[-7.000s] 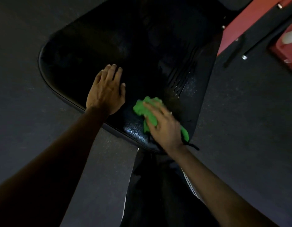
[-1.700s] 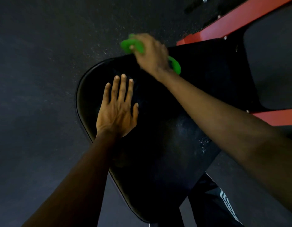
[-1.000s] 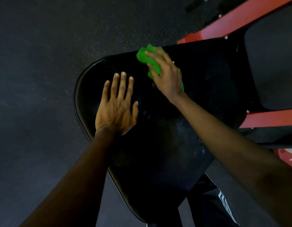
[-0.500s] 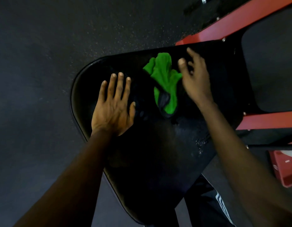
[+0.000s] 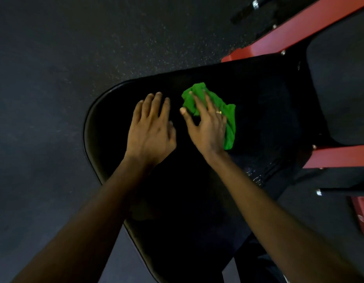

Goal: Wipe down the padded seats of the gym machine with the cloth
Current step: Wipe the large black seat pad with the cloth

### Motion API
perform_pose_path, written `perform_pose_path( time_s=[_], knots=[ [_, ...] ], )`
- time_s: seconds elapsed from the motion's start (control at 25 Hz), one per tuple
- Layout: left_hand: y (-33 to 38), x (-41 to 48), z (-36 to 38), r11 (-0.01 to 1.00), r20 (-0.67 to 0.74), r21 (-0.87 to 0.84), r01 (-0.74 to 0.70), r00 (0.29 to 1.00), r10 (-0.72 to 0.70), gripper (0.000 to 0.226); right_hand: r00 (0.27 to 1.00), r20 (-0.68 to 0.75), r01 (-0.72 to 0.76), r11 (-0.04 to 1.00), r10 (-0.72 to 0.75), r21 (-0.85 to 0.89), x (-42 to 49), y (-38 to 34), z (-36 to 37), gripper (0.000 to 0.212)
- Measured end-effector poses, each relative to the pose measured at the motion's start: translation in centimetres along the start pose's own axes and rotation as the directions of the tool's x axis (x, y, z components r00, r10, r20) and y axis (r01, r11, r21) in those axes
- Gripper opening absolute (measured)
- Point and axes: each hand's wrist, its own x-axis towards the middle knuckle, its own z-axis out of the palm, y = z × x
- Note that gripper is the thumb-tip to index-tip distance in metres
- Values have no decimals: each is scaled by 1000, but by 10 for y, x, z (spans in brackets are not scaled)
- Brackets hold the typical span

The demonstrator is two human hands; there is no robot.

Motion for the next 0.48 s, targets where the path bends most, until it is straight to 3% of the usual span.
perform_pose_path(
  time_s=[0.12, 0.24, 0.4, 0.48],
  knots=[
    [7, 43, 5, 995, 24, 34, -92, 996, 91, 75, 947, 249, 207, 978, -204, 13, -23, 13, -25, 72],
    [5, 53, 15, 992, 80, 92, -85, 994, 78, 77, 921, 252, 309, 951, -298, -5, -6, 47, -25, 80],
    [8, 55, 23, 992, 51, 116, -56, 997, 51, 68, 956, 189, 196, 969, -223, 150, 12, 61, 3, 75],
    [8, 57, 25, 992, 43, 120, -34, 999, 29, 67, 997, 78, -30, 982, 15, 189, 42, 70, 7, 74]
  ],
)
